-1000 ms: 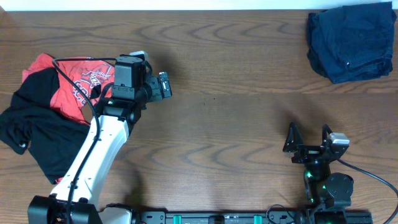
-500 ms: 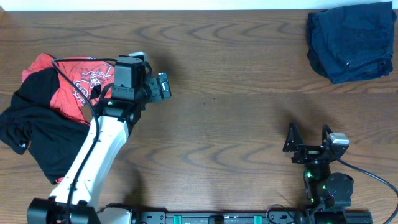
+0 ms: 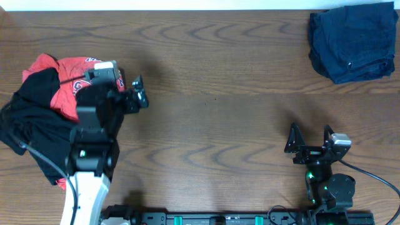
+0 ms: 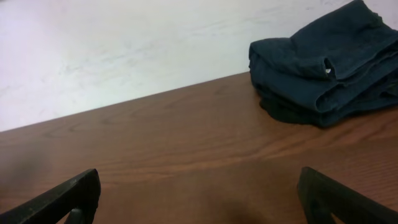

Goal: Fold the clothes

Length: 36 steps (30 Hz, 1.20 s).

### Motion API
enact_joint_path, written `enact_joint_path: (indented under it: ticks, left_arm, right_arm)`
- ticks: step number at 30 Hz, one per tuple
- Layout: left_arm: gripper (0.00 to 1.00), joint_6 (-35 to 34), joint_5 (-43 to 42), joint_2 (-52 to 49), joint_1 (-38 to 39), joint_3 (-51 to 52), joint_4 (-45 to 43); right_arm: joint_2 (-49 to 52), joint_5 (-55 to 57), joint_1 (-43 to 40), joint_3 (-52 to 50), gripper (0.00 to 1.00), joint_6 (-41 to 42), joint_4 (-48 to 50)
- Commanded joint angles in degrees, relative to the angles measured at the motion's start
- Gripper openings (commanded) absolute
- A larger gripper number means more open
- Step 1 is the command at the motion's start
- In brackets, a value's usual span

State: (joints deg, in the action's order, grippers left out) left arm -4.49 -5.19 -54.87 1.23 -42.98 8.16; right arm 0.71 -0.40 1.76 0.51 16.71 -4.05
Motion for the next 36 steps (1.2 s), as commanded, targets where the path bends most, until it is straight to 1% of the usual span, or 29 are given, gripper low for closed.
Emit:
enact_joint_path:
  ticks: [1,4,9,15,21,34,36]
  left_arm:
    - [0.98,7.54,-7.02,5.11,-2.21,4.11,-1.27]
    - [0.98,10.45,-11.37,10.12,-4.02,8.61,-1.46]
    - [0.98,10.45,-16.94,19.71,-6.34,17.16,-2.29]
    - [0.98,10.47,-16.22,30.56,-6.38,28.3,-8.44]
    - [0.98,10.47,-16.22,38.18,-6.36,34.95,-8.92]
    - [0.98,10.47,-16.2,48.92,-6.25,42.62,-9.18]
    - [0.98,10.47,-15.76,50.58,-6.01,42.77,-7.5]
  right_arm:
    - [-0.44,0.37,0.55,-0.2,0.99,-0.92,-0.22]
    - [-0.44,0.37,0.55,-0.2,0.99,-0.92,-0.22]
    - [-0.44,0.37,0.55,-0.2,0.99,-0.92,-0.22]
    - [-0.44,0.37,0.55,-0.2,0.99,-0.92,-0.22]
    - [-0.44,0.37,0.55,-0.2,0.99,-0.92,-0.22]
    - [-0.44,0.37,0.55,-0.2,0.99,-0.92,-0.22]
    - [-0.44,0.37,0.55,-0.2,0.99,-0.92,-0.22]
